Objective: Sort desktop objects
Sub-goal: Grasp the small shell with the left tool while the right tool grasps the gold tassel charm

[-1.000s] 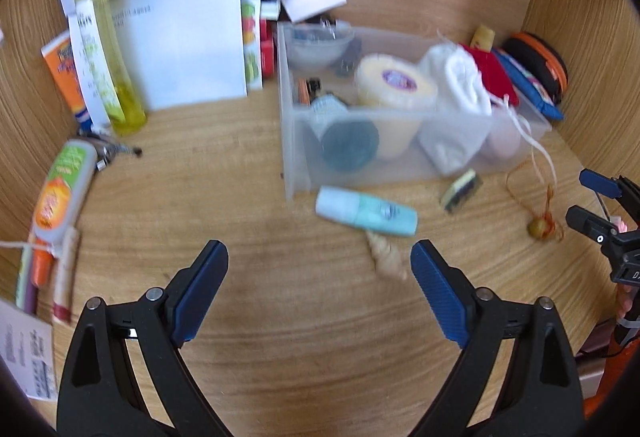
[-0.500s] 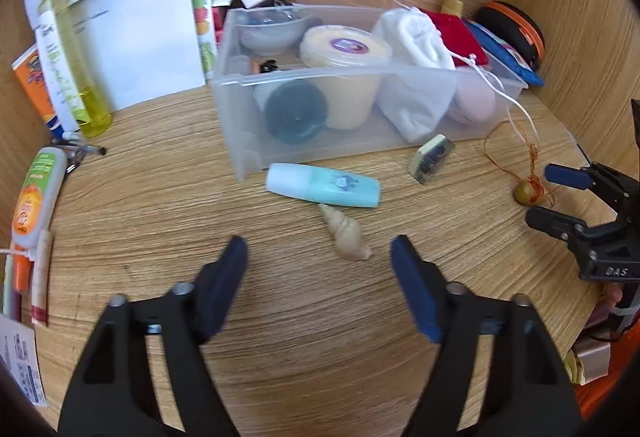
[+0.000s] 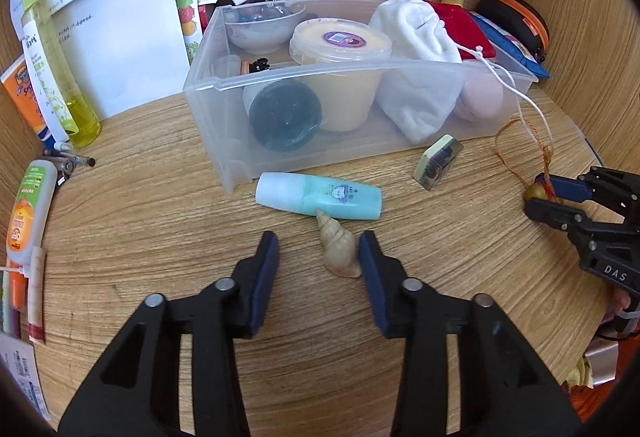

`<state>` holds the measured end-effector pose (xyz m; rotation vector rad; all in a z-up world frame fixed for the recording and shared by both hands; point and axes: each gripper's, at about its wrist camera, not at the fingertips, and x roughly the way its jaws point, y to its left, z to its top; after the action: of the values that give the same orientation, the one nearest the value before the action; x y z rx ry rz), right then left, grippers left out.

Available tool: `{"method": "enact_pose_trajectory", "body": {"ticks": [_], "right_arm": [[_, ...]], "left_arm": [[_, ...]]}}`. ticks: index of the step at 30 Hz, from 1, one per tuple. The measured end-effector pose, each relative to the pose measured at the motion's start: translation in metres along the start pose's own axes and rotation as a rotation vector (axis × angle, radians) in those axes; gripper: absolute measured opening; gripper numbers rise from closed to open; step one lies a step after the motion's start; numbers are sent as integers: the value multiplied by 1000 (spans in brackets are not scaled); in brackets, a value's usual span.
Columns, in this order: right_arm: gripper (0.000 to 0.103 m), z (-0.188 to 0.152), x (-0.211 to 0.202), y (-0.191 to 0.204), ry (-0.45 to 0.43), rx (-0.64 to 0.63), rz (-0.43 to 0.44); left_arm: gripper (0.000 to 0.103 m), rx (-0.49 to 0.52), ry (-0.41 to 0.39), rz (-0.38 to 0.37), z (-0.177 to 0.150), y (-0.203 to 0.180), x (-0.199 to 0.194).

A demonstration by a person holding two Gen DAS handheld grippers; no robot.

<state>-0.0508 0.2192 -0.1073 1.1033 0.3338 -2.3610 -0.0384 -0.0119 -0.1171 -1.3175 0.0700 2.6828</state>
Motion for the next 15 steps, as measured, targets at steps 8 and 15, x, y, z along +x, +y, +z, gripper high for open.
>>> {"method": "enact_pose_trajectory", "body": {"ticks": [8,15], "right_arm": [[18,0,-3,3,-17,6,53],[18,8,-15,5,-52,25,119]], "left_arm": [[16,-10,-7,-8,-2,-2,-3],[16,-21,-26,-14,-3,0,-7]]}}
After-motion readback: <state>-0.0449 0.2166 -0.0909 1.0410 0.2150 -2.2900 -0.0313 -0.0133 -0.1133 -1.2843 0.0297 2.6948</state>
